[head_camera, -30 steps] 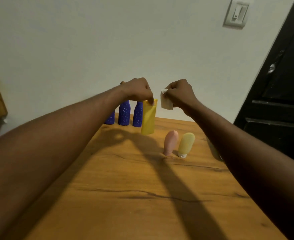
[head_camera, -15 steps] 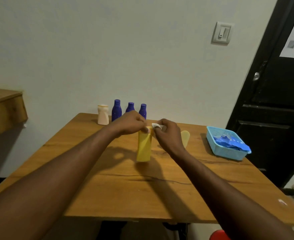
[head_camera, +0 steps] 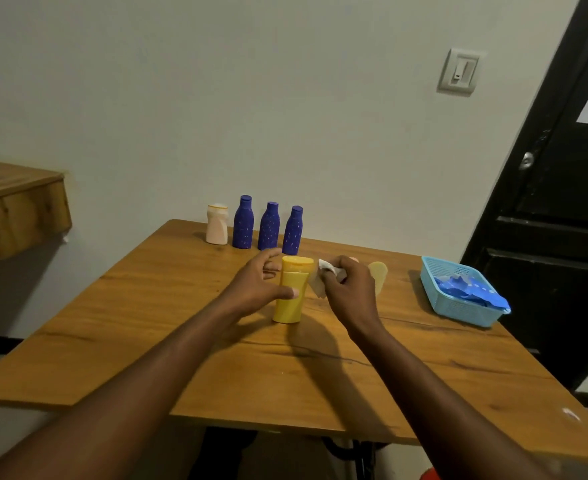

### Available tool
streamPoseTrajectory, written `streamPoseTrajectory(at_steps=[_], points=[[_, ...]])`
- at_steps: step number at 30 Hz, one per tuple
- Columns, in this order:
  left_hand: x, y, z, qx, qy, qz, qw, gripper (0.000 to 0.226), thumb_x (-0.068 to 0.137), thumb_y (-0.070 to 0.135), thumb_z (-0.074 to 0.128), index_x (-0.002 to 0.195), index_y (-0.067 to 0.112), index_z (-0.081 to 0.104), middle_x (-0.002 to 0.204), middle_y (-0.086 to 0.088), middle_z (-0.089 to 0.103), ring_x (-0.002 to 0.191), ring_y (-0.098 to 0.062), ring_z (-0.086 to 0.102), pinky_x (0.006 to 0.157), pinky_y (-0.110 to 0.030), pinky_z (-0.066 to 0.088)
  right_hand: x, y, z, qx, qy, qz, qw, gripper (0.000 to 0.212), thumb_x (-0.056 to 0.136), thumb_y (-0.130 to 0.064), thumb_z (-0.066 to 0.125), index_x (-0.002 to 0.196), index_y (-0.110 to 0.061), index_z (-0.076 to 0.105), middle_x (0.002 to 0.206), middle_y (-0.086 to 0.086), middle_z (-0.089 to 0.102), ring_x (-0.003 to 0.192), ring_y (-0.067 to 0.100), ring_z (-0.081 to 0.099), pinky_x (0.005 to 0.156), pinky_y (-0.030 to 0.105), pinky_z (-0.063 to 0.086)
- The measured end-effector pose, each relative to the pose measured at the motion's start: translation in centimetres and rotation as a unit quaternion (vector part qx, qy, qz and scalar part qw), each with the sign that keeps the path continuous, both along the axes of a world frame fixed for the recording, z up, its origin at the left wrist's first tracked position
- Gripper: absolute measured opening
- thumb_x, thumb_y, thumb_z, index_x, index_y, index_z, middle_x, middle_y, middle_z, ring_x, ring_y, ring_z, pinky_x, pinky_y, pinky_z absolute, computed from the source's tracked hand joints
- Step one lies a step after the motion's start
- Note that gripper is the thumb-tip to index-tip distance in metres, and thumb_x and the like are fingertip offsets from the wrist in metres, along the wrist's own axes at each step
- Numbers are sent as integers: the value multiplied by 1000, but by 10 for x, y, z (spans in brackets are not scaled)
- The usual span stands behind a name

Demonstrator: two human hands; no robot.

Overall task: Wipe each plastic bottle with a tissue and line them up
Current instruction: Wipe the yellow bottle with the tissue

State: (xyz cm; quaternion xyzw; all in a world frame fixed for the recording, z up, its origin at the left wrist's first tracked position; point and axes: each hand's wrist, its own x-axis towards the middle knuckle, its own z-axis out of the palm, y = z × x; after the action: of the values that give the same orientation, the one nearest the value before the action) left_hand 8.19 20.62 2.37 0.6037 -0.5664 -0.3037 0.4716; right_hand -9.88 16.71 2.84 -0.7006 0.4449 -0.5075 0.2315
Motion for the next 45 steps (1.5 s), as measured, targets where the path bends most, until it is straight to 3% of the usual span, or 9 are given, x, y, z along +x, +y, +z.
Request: streamPoseTrajectory(at_steps=[8,15,19,24,30,33,36,39,45], points=[[-2,-3,-41,-12,131,-24,991,37,88,27,79,123,24,68,115,10,72,111,-11,66,89,-29,55,-4,-12,-19,40,-69,-8,997,10,95,-23,67,105,-23,65,98,-8,67,91,14,67,75,46,63],[10,-22,-40,-33,206,1,978,32,92,30,74,122,22,67,115,-4,70,102,-22,68,62,-23,55,4,-34,2,-22,-59,-3,998,13,92,-25,72,101,-25,62,96,-16,64,90,9,64,75,40,63],[22,-35,-41,-29,181,13,983,26,89,42,74,112,31,69,106,-3,69,94,-23,65,71,-32,51,24,-44,8,-98,-5,23,995,7,92,-20,70,96,-25,67,90,-18,66,85,4,62,69,27,56],[27,-45,-51,-14,157,18,987,17,90,42,72,105,36,71,99,-3,73,89,-25,69,74,-40,54,51,-58,0,-142,100,33,984,17,91,-11,71,108,-13,72,104,1,69,91,9,59,75,13,45],[26,-45,-62,-40,121,62,990,22,93,42,70,111,31,75,88,1,76,75,-21,71,55,-34,52,69,-56,-32,-134,174,61,974,31,94,-17,66,125,-11,68,122,2,60,114,14,52,92,22,45],[26,-44,-61,-51,118,72,989,20,95,40,69,110,29,75,86,3,76,74,-17,72,49,-32,53,66,-55,-38,-98,138,69,983,30,103,-29,52,124,-16,69,122,-3,56,114,9,50,92,23,45],[25,-45,-62,-46,113,78,989,41,87,46,72,125,28,72,99,4,77,89,-21,74,65,-49,61,59,-59,-40,-55,97,56,992,25,101,-23,58,121,-16,72,116,-3,60,106,10,57,87,22,49],[22,-43,-63,-49,80,67,993,45,91,39,73,133,23,68,109,8,76,94,-14,73,76,-49,63,55,-61,-39,-52,88,32,994,28,93,-7,67,120,-14,73,115,1,64,103,13,60,84,15,48],[20,-37,-59,-56,60,74,994,35,91,35,74,125,23,72,102,7,76,87,-13,73,70,-51,63,59,-53,-36,-104,145,76,981,33,88,-4,71,121,-11,71,117,5,63,106,16,58,89,28,53]])
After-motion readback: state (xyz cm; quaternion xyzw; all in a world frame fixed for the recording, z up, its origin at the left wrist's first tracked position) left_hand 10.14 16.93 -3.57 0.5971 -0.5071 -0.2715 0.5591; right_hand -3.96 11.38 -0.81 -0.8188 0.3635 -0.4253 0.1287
